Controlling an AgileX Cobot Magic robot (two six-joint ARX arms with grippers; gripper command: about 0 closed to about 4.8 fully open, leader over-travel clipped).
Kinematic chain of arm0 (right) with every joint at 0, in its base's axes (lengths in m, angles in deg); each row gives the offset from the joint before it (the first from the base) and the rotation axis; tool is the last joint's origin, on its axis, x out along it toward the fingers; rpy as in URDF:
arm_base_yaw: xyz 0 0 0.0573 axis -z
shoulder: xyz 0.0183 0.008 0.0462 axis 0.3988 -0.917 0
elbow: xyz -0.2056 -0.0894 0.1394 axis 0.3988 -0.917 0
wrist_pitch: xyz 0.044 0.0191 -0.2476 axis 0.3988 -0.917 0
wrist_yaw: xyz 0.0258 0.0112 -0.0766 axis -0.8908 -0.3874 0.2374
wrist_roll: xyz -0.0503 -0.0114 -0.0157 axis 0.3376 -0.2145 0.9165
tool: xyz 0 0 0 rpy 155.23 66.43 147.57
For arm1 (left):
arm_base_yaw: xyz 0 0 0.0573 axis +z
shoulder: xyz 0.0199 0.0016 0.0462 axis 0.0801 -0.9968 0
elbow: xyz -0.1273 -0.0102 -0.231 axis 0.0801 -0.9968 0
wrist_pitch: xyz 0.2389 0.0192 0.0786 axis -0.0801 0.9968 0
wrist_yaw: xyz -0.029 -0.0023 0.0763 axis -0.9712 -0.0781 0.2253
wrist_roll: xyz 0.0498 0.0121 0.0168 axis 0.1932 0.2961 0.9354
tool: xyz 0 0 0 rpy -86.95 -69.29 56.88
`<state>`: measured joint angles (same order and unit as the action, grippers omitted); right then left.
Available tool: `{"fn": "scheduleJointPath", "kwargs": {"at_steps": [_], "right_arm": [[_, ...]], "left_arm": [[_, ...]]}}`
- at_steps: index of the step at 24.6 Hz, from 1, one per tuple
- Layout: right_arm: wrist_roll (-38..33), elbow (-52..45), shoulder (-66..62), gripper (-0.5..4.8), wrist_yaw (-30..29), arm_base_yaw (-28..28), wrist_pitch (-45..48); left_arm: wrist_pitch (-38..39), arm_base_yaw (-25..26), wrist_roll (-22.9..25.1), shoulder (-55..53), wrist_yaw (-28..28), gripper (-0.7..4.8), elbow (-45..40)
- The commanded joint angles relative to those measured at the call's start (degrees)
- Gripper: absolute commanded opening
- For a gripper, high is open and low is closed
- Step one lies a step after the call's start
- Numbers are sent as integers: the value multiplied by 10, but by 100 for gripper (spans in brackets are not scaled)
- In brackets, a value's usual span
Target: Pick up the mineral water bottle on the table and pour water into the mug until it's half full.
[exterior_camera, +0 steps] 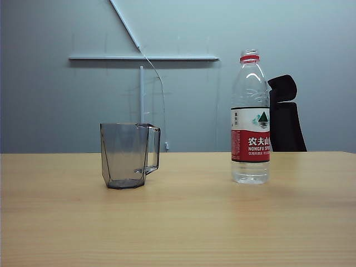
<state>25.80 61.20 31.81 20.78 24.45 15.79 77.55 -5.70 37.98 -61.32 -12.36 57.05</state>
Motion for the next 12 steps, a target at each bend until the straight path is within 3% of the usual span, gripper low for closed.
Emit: {"fn": "scheduleJointPath", "kwargs": {"at_steps": [1, 8, 12], "right_arm": [[1, -2, 1, -7, -1, 0, 10], [-3, -2, 1, -7, -4, 0, 10], [-53, -2, 1, -7, -52, -2, 12]], "left_arm": [[-8, 0, -2, -1, -1, -2, 1], [-8, -1, -2, -1, -1, -2, 1], [-8, -34, -2, -1, 9, -2, 1]]}}
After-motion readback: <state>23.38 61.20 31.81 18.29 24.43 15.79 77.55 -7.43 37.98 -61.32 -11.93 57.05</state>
